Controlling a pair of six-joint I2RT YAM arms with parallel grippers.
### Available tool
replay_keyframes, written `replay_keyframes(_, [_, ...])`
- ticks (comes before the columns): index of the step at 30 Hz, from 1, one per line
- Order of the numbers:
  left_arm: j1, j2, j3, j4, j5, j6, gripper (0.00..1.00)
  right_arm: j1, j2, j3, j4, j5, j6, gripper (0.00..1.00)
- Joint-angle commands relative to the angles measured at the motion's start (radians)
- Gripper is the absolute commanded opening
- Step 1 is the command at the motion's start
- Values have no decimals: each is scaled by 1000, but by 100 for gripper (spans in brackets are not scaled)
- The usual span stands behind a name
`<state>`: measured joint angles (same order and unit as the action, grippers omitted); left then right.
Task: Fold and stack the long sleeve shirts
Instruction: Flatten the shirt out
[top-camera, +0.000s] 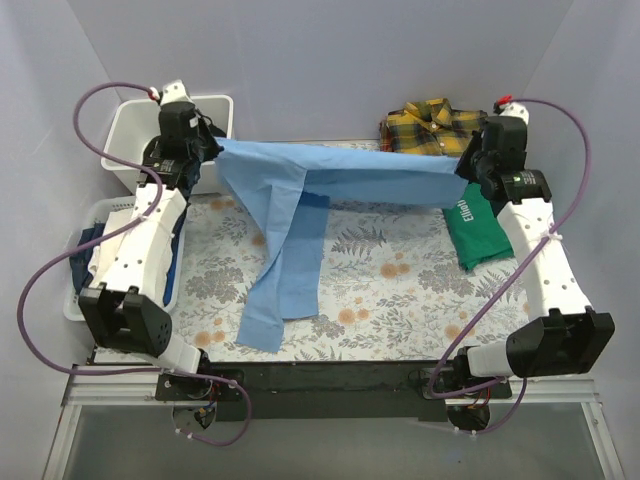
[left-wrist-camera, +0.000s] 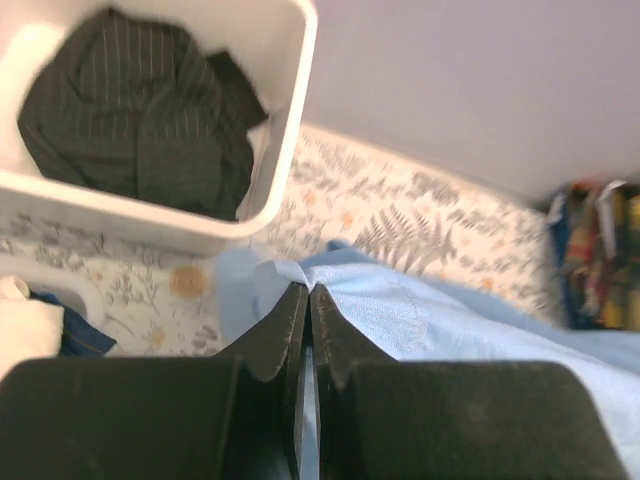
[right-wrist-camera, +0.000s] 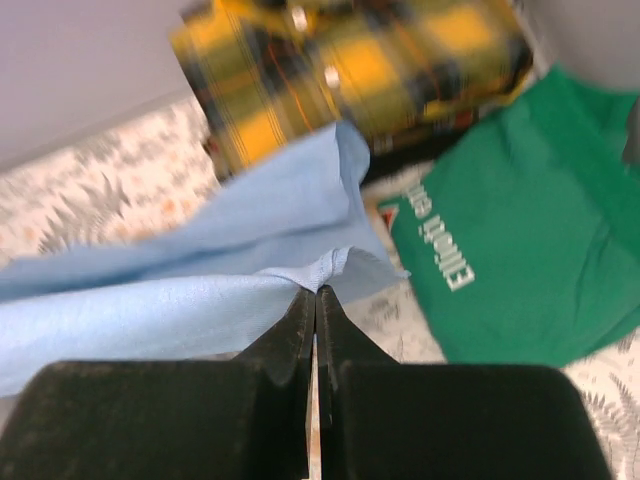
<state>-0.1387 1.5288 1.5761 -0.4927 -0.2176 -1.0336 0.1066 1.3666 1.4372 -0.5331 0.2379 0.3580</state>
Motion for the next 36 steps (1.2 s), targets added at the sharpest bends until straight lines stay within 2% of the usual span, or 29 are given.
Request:
replay_keyframes(1, [16,-117,84,-56,-62,46,0,-12,-26,158,38,101,-50,1])
replay_keyframes(3, [16,-143,87,-47,-66,52,0,-13,-34,187,54,110,-37,1])
replay_keyframes(7, [16,-200,61,-49,-80,61,0,-15,-64,146,90,54,-34,1])
replay_keyframes(11, [16,-295,-52,-93,-62,17,0,-16,-142,8,65,-1,8,1])
replay_keyframes(16, [16,-452,-408,-153,-83,-120,0,-16,-271,-314,15,-20,105,1])
replay_keyframes(19, [16,-545,-598,-214,-106,-222,0,-15,-359,-435,-40,29,188,1])
replay_keyframes(22, [16,-651,-713,-276,-140,-321,0,-16,-445,-561,-82,93,249,1])
replay_keyframes(23, [16,-670,-712,-321,-167,-379,0,-15,-467,-596,-102,125,260,1])
replay_keyframes(26, [16,-710,-719,-334,-137,-419,0,-15,-478,-646,-157,156,288,1])
replay_keyframes(30, [16,-650,-725,-385,-123,-486,0,-16,-448,-699,-162,120,303,1])
replay_keyframes(33, [16,-610,-711,-395,-115,-522,0,-19,-394,-680,-169,115,312,1])
replay_keyframes(36, [16,-634,-671,-383,-185,-519,0,-19,-363,-644,-173,147,309,1])
